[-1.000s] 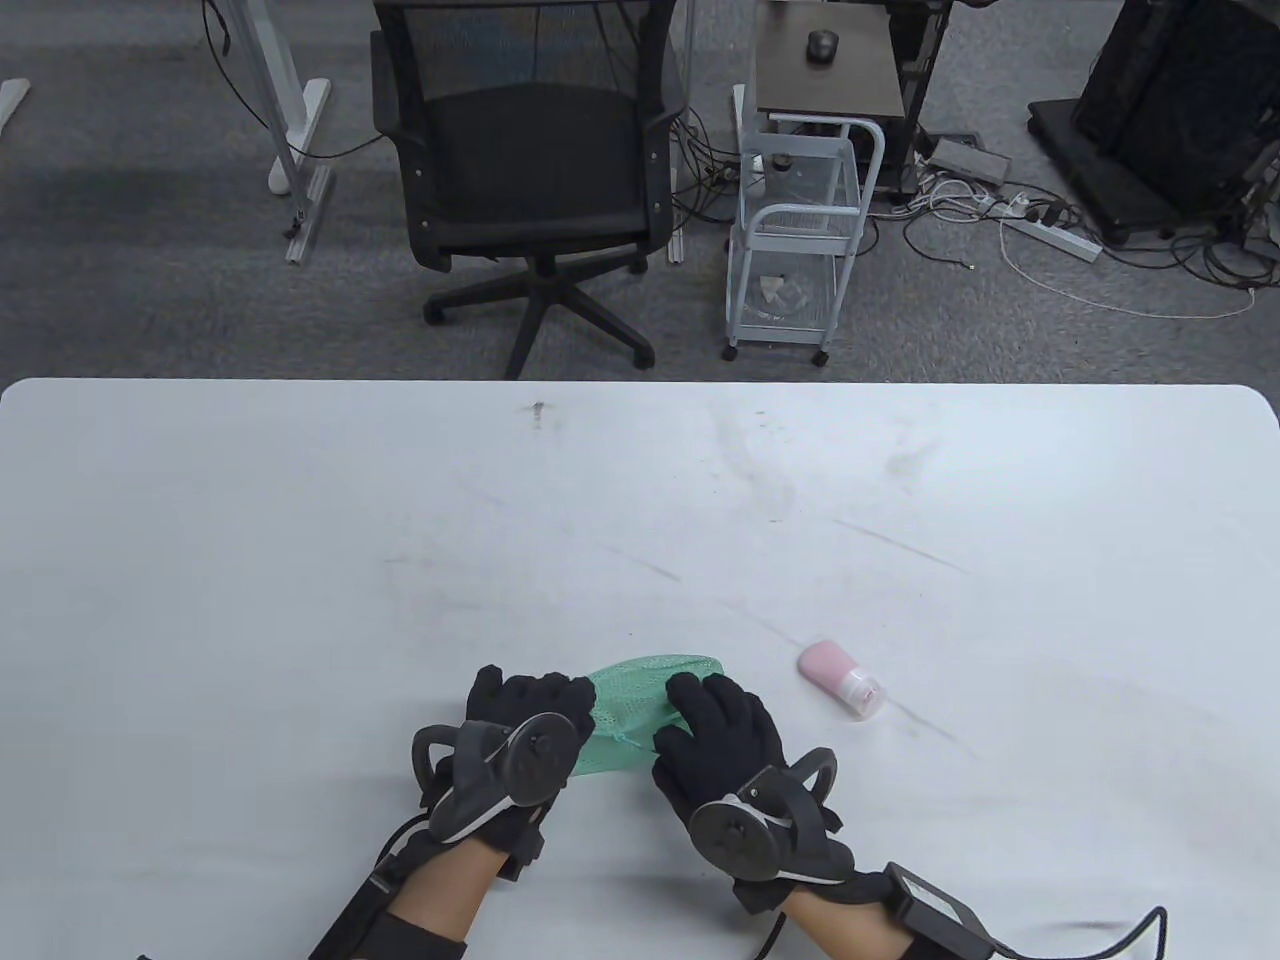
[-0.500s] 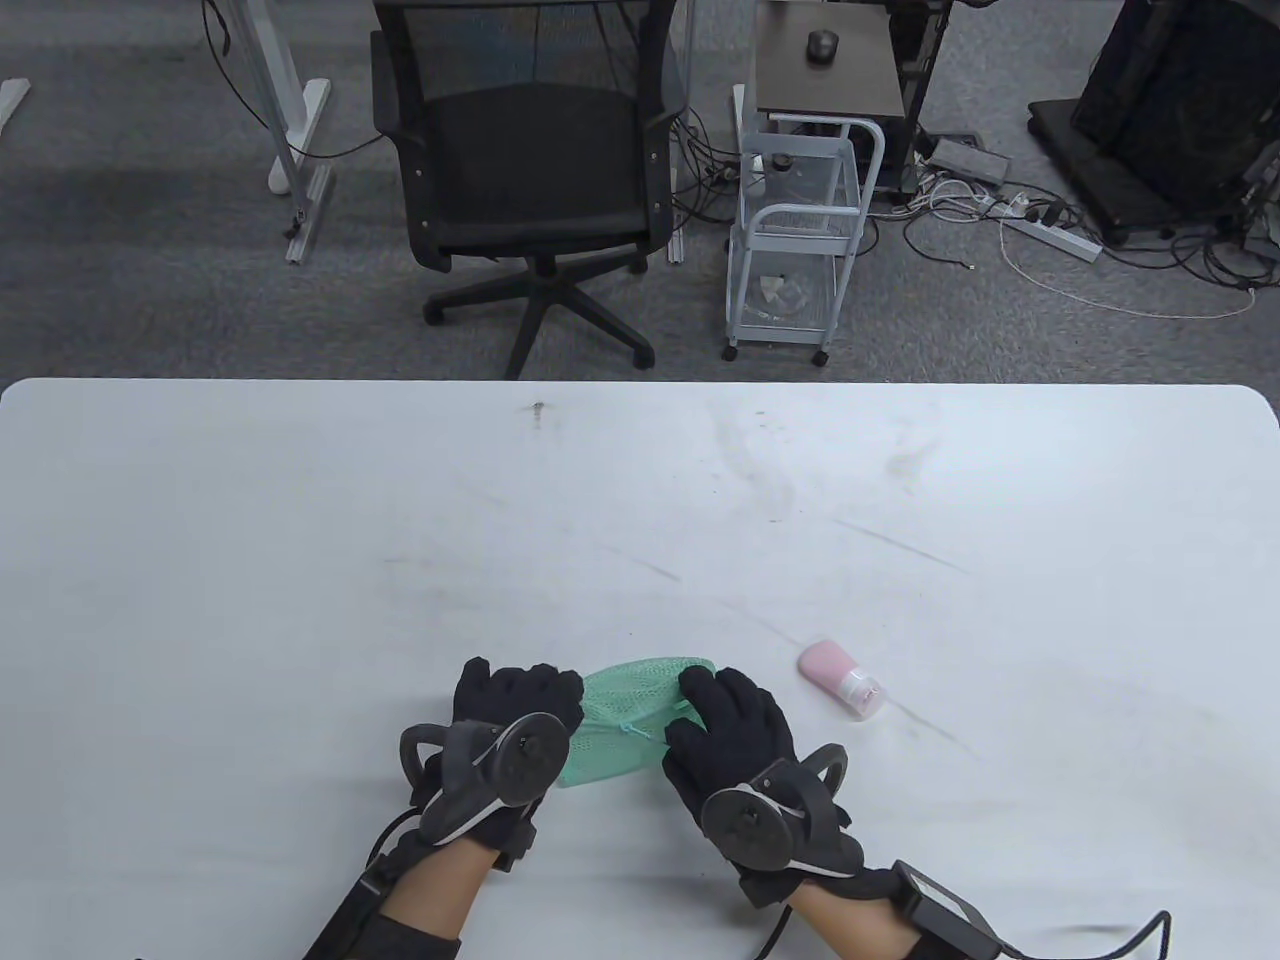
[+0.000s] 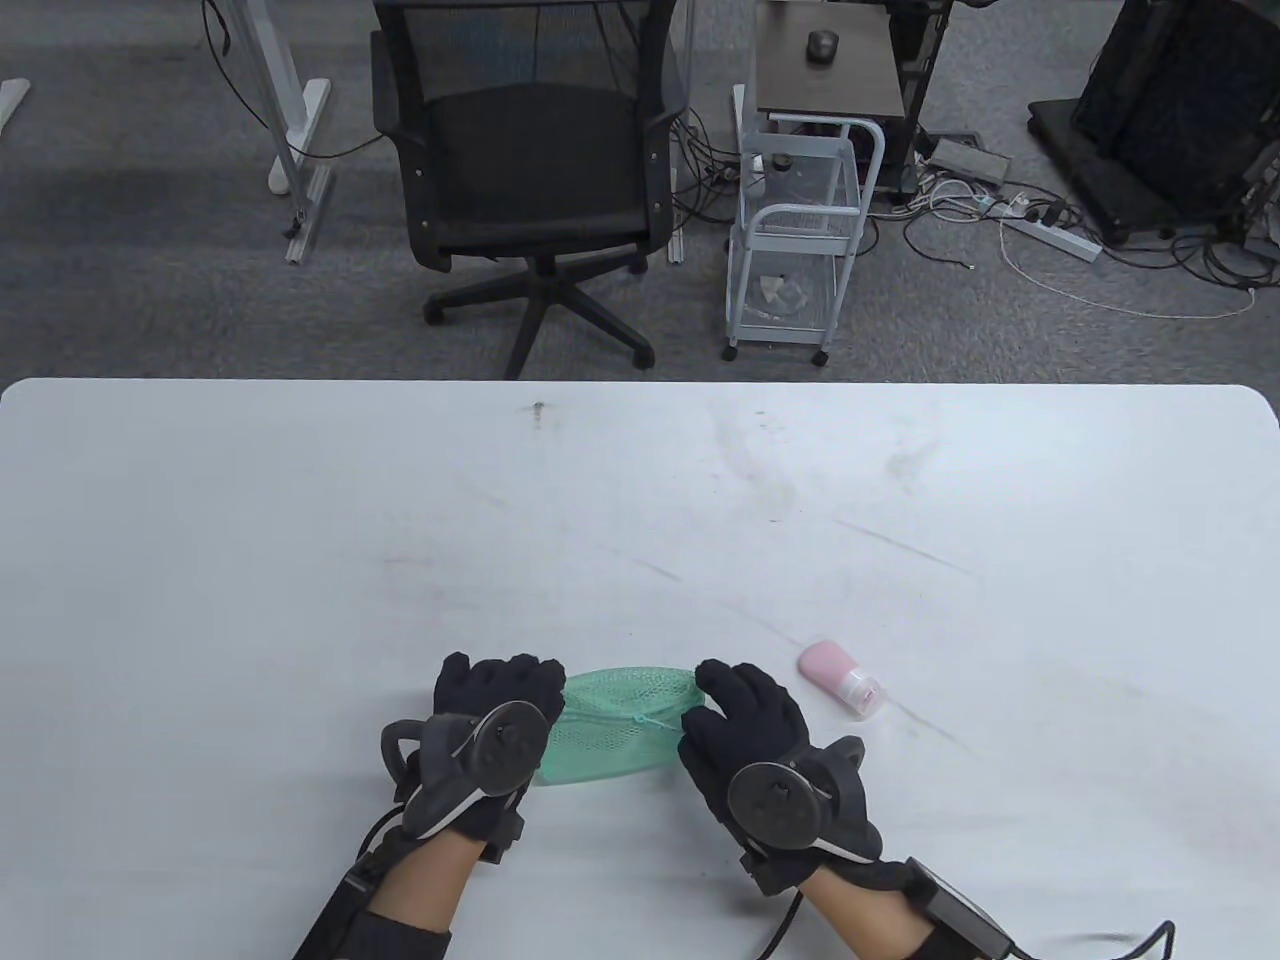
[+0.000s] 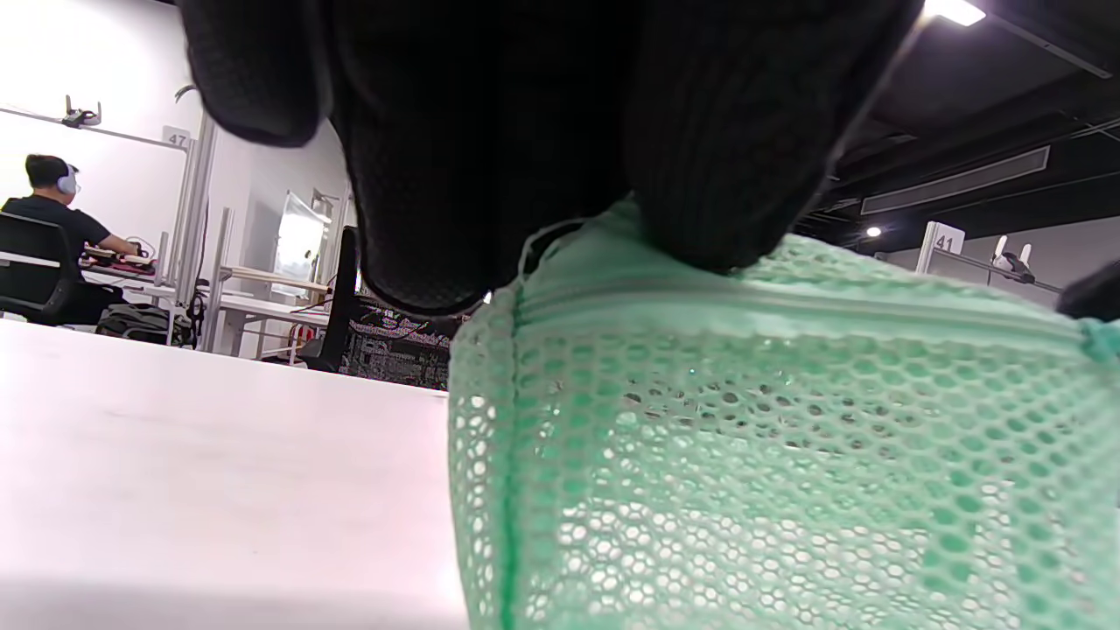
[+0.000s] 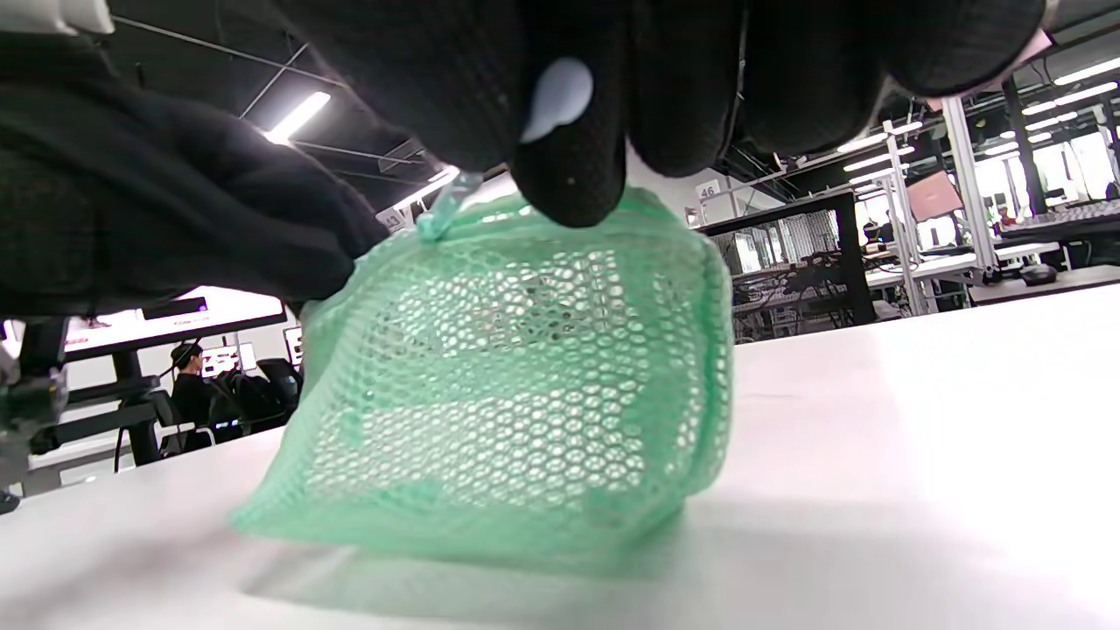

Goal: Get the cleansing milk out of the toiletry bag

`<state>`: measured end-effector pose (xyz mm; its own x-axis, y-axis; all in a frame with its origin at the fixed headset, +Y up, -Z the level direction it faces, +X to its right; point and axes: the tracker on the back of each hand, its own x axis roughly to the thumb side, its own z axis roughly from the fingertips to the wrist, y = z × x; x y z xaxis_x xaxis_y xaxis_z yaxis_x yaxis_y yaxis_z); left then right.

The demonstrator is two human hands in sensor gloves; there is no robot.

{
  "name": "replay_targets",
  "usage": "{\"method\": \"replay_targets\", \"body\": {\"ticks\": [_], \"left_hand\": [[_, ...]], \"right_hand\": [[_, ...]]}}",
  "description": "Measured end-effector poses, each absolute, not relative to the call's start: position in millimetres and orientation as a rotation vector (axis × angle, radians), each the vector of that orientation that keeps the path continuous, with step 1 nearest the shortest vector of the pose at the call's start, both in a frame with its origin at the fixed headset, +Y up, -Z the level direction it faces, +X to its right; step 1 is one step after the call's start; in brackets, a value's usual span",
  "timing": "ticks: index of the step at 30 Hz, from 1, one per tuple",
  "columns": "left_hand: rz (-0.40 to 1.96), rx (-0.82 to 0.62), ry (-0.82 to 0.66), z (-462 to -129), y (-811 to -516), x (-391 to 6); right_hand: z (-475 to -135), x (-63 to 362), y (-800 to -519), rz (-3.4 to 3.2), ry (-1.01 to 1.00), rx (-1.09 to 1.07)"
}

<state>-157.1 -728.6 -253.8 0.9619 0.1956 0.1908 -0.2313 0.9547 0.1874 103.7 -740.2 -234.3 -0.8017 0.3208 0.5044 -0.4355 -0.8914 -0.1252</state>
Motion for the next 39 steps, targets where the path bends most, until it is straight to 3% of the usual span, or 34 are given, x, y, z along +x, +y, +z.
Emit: {"method": "replay_targets", "body": {"ticks": [29, 39], "left_hand": [[0.219, 0.276, -0.133, -254.0, -724.0, -167.2], [0.205, 0.257, -0.158, -253.9, -727.0, -165.8]], "right_hand": [[-266.1, 146.3, -747.3, 2.674, -0.269, 0.372], [-265.4, 144.0, -749.1, 2.695, -0.248, 0.396]]}}
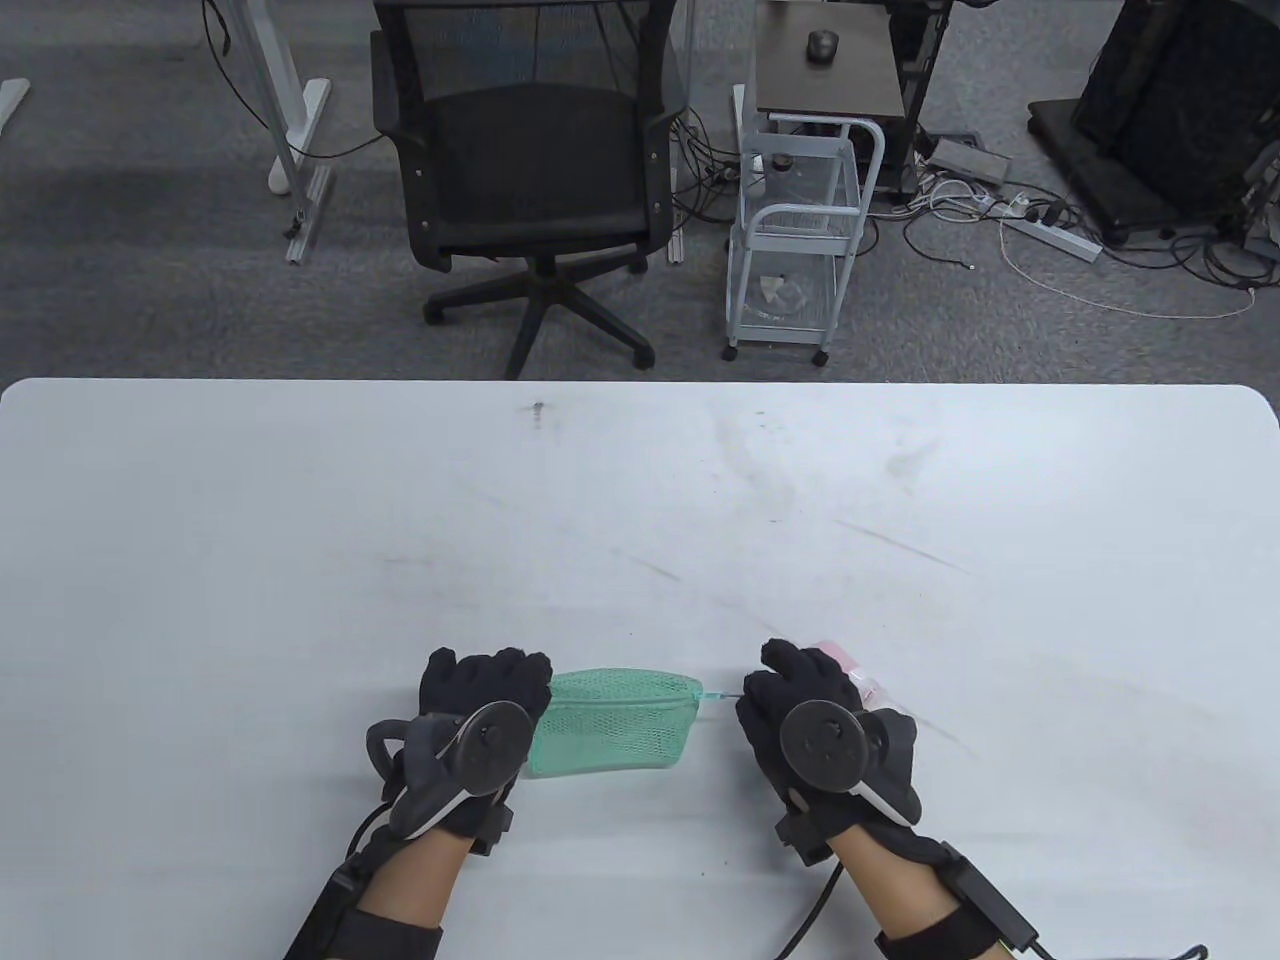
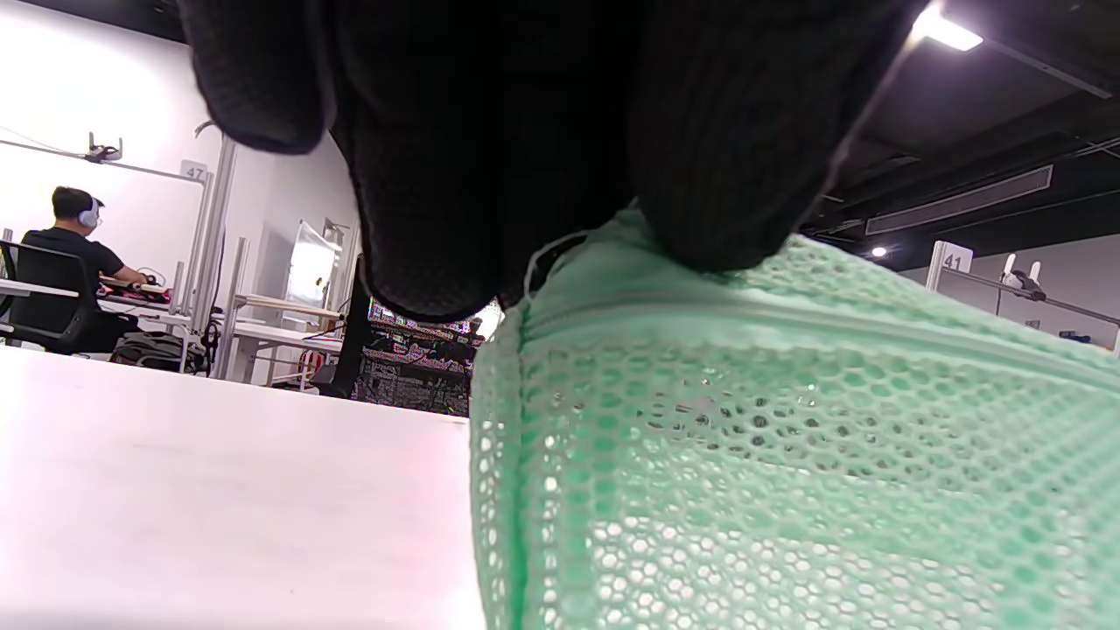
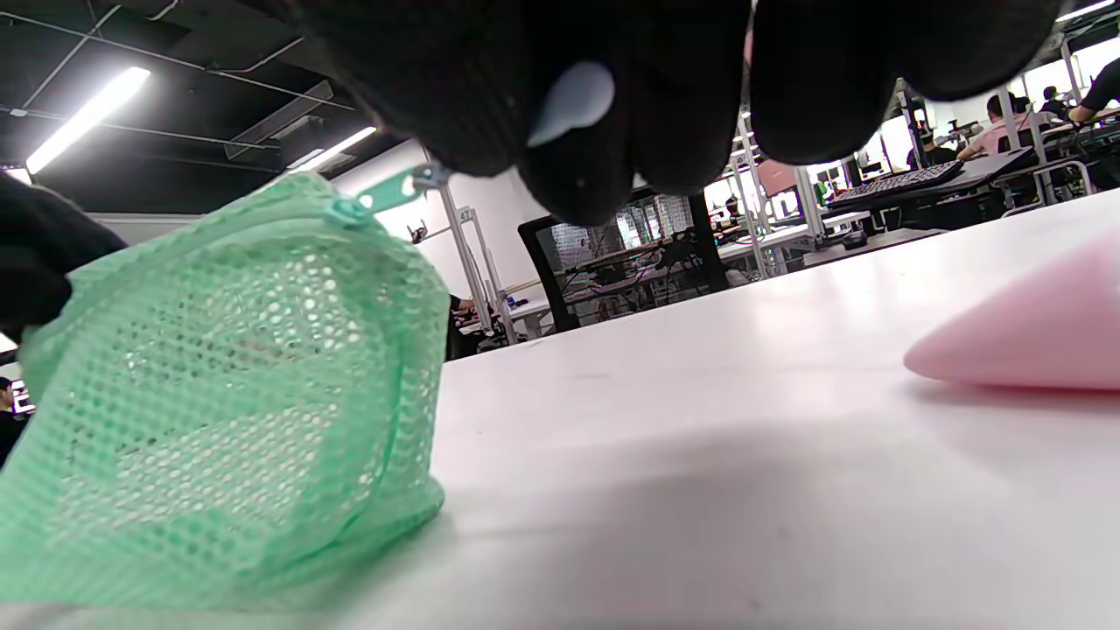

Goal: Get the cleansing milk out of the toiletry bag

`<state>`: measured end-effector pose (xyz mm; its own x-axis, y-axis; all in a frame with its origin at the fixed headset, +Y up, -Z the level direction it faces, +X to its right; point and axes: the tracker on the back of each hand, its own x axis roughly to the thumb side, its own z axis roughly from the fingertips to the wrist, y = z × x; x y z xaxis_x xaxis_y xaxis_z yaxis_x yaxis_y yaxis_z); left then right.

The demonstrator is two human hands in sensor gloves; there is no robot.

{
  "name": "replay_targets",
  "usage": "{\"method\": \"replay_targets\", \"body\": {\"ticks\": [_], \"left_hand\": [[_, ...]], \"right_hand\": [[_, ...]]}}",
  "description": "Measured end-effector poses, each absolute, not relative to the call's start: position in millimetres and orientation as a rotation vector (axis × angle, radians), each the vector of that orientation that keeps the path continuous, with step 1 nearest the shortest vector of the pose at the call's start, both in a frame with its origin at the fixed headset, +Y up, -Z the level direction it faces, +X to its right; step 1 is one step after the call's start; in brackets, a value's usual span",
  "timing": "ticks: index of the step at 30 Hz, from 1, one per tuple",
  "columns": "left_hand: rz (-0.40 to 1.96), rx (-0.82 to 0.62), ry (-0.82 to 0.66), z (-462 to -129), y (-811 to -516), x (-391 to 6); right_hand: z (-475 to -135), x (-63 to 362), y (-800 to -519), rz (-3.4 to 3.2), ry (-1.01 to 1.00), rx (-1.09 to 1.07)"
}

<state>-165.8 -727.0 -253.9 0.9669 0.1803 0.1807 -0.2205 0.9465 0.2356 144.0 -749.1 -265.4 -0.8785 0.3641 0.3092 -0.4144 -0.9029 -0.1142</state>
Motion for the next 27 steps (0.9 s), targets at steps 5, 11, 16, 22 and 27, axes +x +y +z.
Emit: {"method": "replay_targets", "body": {"ticks": [5, 11, 16, 22, 27], "left_hand": [[0.201, 0.254, -0.172, -252.9, -727.8, -161.8], [0.200, 0.251, -0.189, -251.1, -728.1, -156.6], [0.211, 0.245, -0.210, -248.9, -727.6, -150.9], [0.221, 0.244, -0.241, -245.7, -726.4, -141.1], [0.234, 0.245, -0.254, -243.6, -725.5, -138.0]], "right_hand": [[-263.9, 138.4, -751.5, 2.698, -0.250, 0.454], [-264.5, 132.2, -755.9, 2.653, -0.189, 0.538], [-266.8, 128.6, -760.5, 2.650, -0.160, 0.583], [-268.9, 123.7, -764.1, 2.653, -0.159, 0.598], [-269.6, 125.4, -762.0, 2.652, -0.161, 0.578]]}}
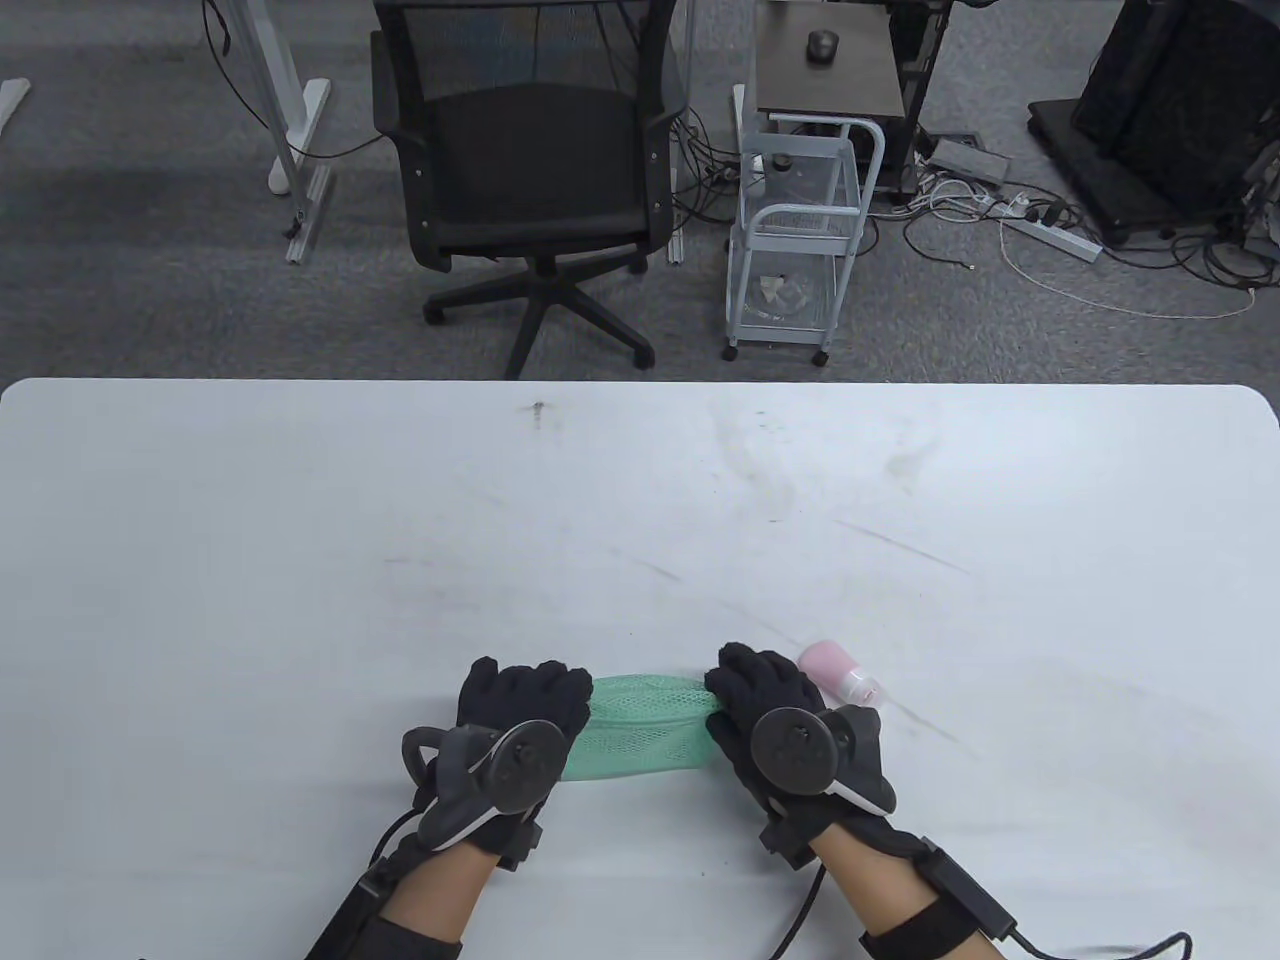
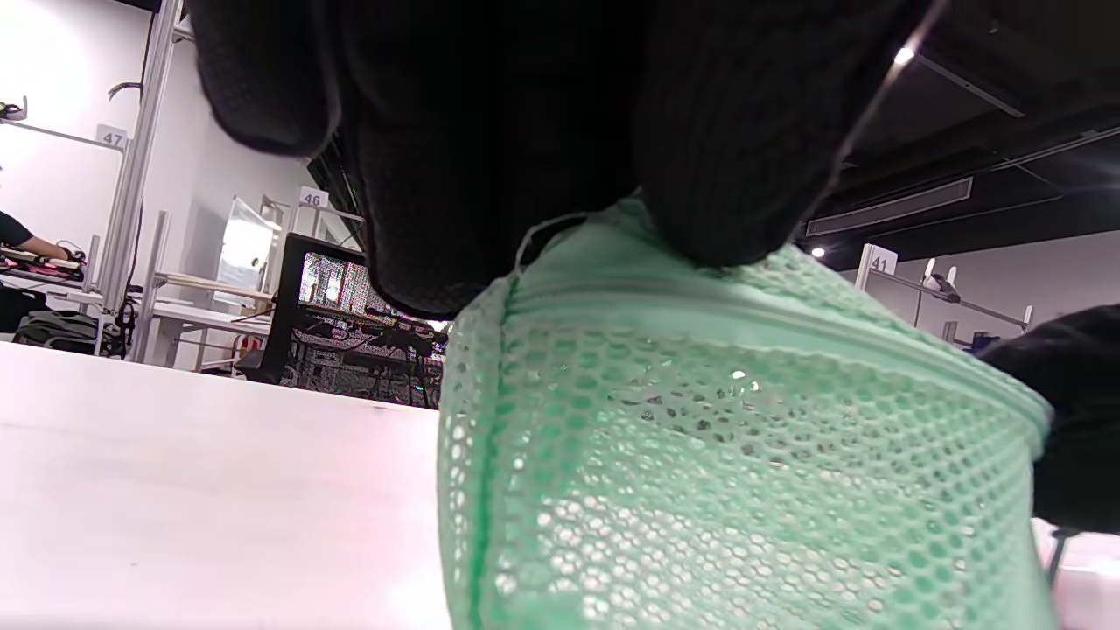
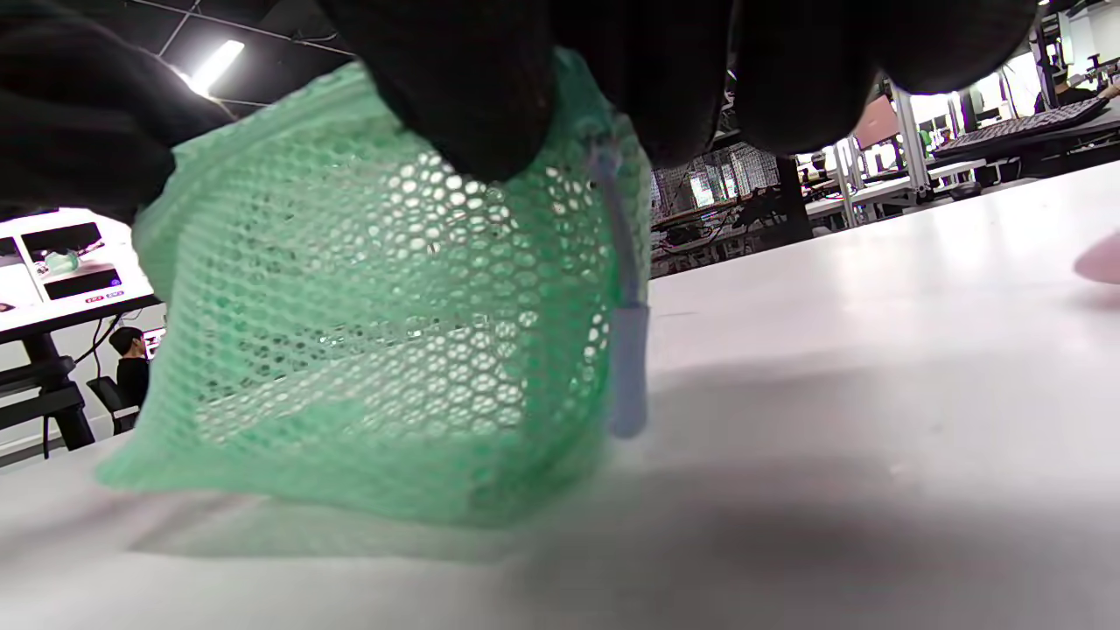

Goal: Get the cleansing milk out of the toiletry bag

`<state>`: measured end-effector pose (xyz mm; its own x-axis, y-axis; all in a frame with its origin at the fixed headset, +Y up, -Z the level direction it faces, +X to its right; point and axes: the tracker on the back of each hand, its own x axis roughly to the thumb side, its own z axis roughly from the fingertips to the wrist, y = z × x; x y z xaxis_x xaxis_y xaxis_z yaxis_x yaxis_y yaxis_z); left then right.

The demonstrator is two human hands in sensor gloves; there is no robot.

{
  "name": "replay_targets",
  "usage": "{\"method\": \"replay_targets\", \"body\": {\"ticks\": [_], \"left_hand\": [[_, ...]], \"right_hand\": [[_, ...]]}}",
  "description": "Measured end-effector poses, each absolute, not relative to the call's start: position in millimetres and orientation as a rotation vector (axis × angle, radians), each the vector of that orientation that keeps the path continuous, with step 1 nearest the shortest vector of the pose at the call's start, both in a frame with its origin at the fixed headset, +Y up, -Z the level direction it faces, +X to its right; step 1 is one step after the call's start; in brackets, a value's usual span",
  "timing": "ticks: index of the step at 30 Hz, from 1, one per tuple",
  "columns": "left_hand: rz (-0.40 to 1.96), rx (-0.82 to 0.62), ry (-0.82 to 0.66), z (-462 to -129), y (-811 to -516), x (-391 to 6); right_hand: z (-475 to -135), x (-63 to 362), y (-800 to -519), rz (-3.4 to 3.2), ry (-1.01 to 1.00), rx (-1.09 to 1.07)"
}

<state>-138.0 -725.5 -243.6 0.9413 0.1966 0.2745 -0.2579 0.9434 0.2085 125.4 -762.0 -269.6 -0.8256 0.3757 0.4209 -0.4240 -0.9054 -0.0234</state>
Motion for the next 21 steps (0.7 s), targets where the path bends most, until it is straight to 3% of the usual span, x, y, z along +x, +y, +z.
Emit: {"method": "replay_targets", "body": {"ticks": [10, 21], "left_hand": [[0.261, 0.218, -0.252, -243.9, -727.4, -139.9], [0.248, 0.090, -0.263, -252.2, -741.3, -132.6]], "right_hand": [[-274.8, 141.7, -751.0, 2.542, -0.077, 0.500], [-292.0, 149.6, -757.5, 2.593, -0.073, 0.297]]}}
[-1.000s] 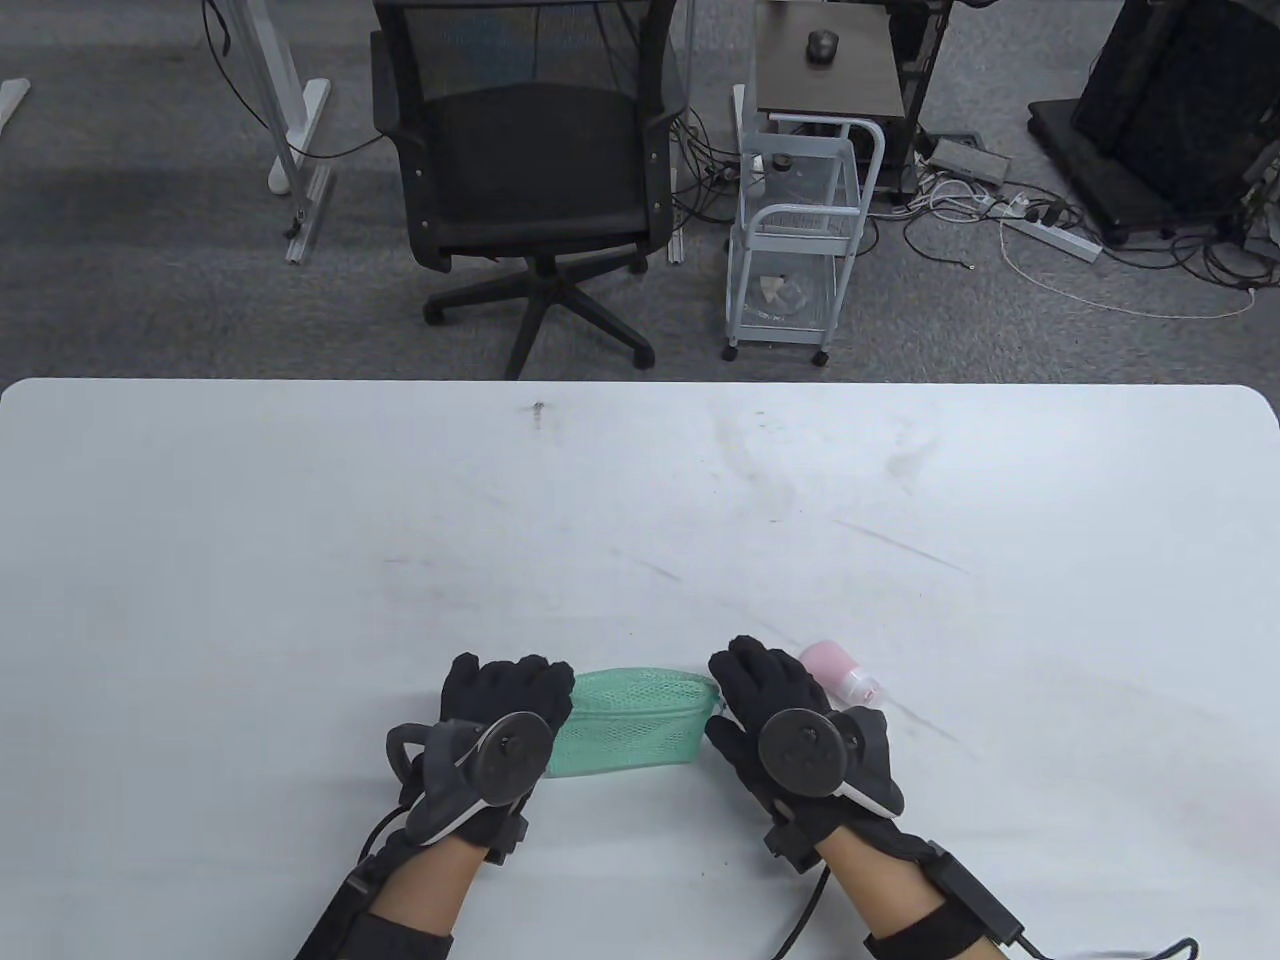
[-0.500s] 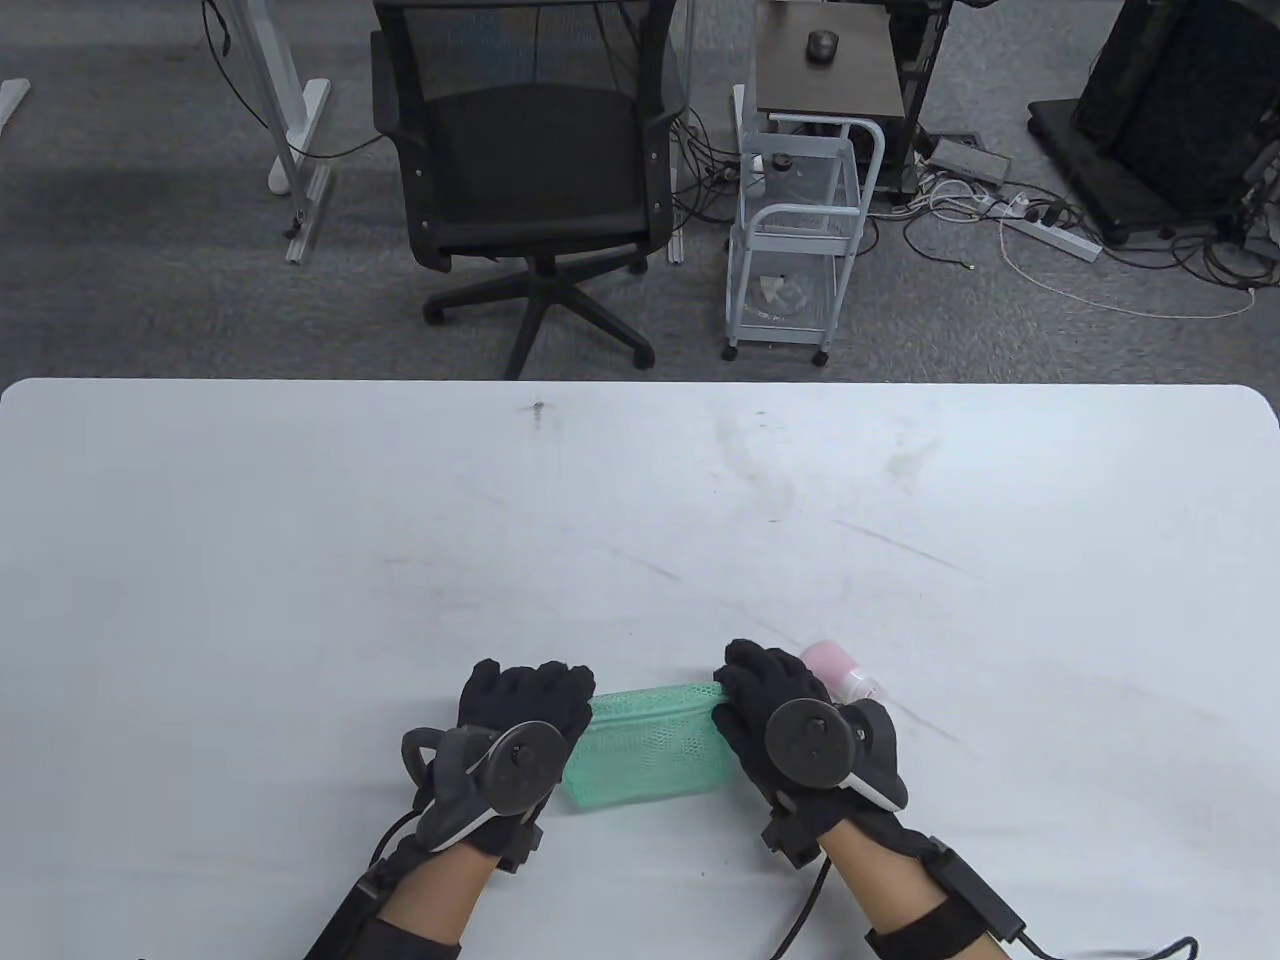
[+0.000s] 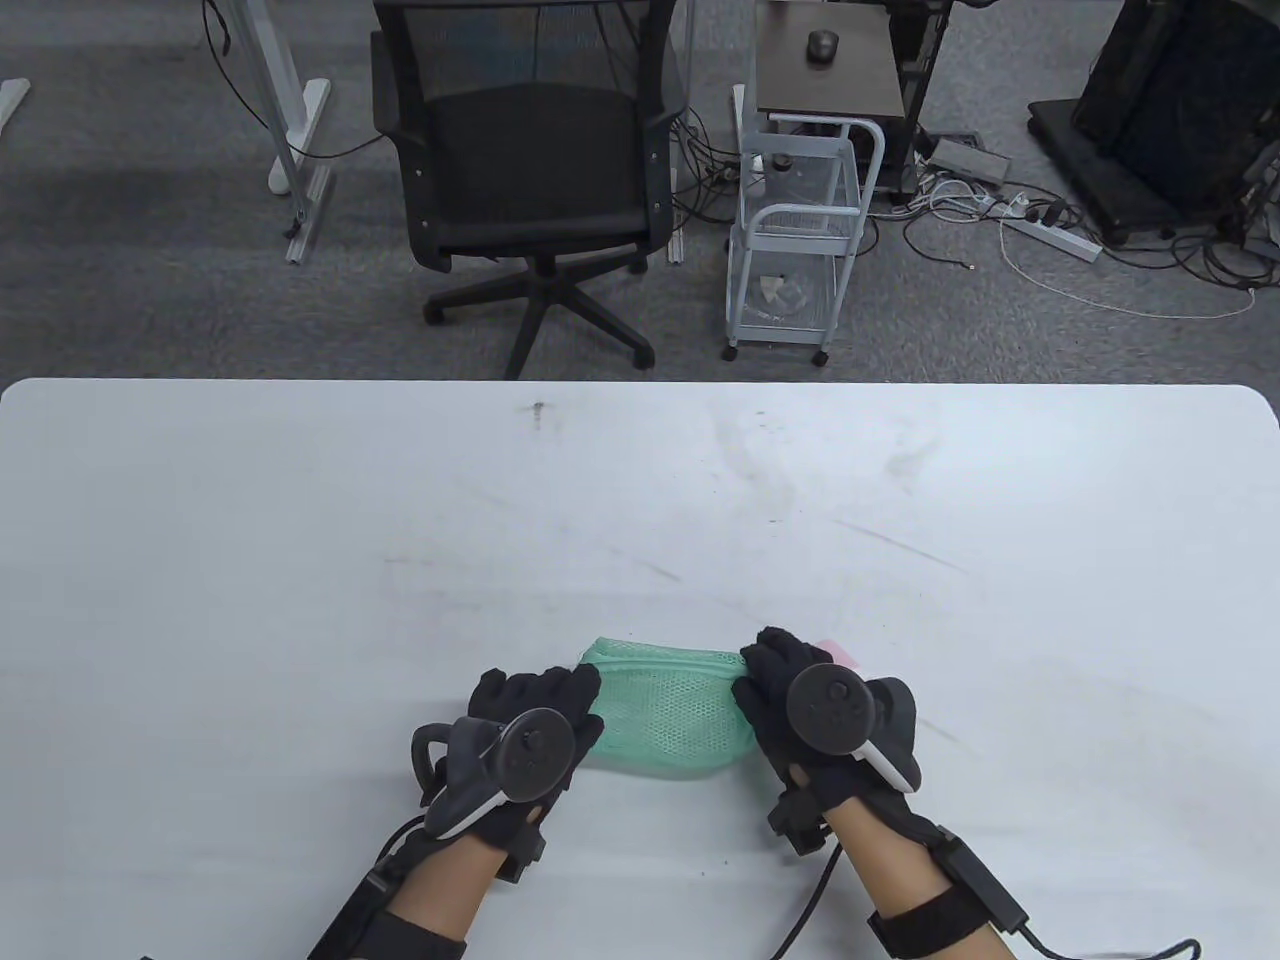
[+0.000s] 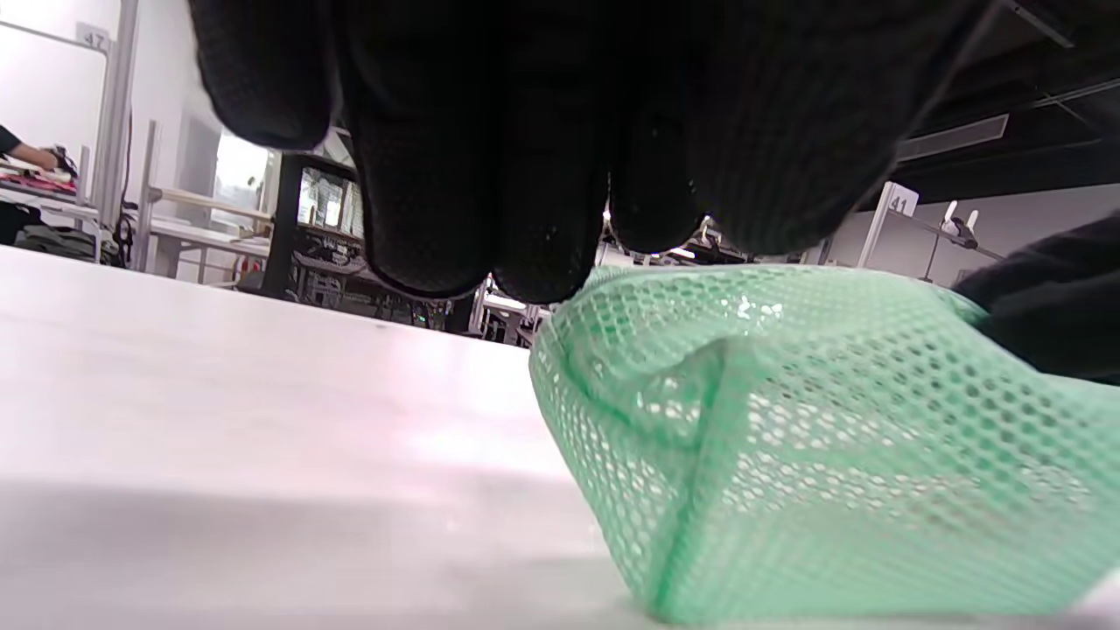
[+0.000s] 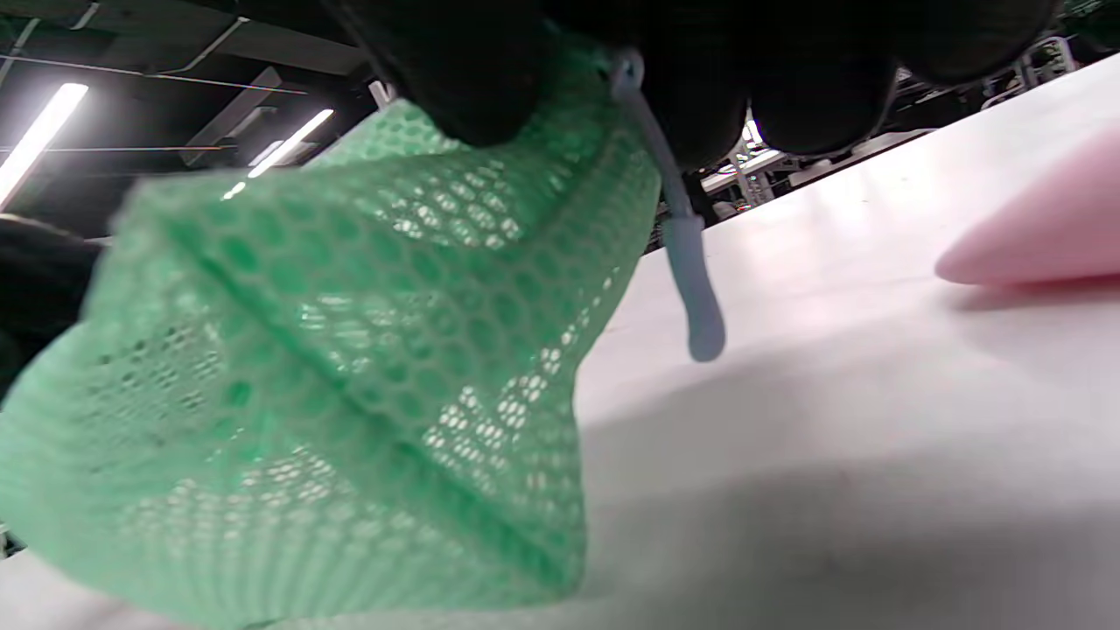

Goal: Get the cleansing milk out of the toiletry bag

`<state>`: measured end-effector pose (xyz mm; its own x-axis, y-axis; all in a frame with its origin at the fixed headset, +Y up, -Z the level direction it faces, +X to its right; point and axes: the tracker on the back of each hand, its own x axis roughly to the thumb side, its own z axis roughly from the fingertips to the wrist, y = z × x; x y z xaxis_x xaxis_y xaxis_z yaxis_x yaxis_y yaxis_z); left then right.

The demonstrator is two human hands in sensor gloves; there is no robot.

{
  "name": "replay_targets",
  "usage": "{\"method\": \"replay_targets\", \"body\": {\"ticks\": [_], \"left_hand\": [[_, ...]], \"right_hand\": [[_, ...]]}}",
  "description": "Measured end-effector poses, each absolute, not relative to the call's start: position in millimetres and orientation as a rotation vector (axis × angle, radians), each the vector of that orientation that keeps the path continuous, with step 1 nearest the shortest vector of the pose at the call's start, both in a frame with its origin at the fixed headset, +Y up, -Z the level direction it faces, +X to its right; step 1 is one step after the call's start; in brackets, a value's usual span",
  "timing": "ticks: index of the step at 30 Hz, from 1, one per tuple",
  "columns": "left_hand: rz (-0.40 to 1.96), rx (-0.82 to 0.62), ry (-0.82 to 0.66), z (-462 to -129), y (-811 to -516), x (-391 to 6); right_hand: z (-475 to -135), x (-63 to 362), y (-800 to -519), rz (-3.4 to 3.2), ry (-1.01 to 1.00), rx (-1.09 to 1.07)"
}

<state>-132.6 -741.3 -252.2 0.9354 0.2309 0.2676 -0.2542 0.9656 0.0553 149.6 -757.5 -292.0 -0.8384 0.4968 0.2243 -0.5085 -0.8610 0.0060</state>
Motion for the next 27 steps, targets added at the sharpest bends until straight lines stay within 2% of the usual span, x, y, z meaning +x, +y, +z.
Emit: {"method": "replay_targets", "body": {"ticks": [5, 11, 18, 24, 27], "left_hand": [[0.239, 0.045, -0.280, -253.6, -746.1, -127.7], [0.242, 0.016, -0.283, -253.2, -747.2, -125.9], [0.236, 0.129, -0.239, -243.7, -728.3, -135.7], [0.200, 0.241, -0.226, -232.1, -712.9, -143.3], [0.165, 0.252, -0.229, -228.1, -710.7, -142.3]], "right_hand": [[-294.9, 152.1, -757.5, 2.616, -0.130, 0.237], [-291.6, 153.9, -750.0, 2.638, -0.207, 0.281], [-276.8, 152.0, -733.5, 2.765, -0.348, 0.399], [-259.5, 154.7, -721.7, 2.889, -0.373, 0.455], [-255.5, 154.5, -715.7, 2.921, -0.357, 0.461]]}}
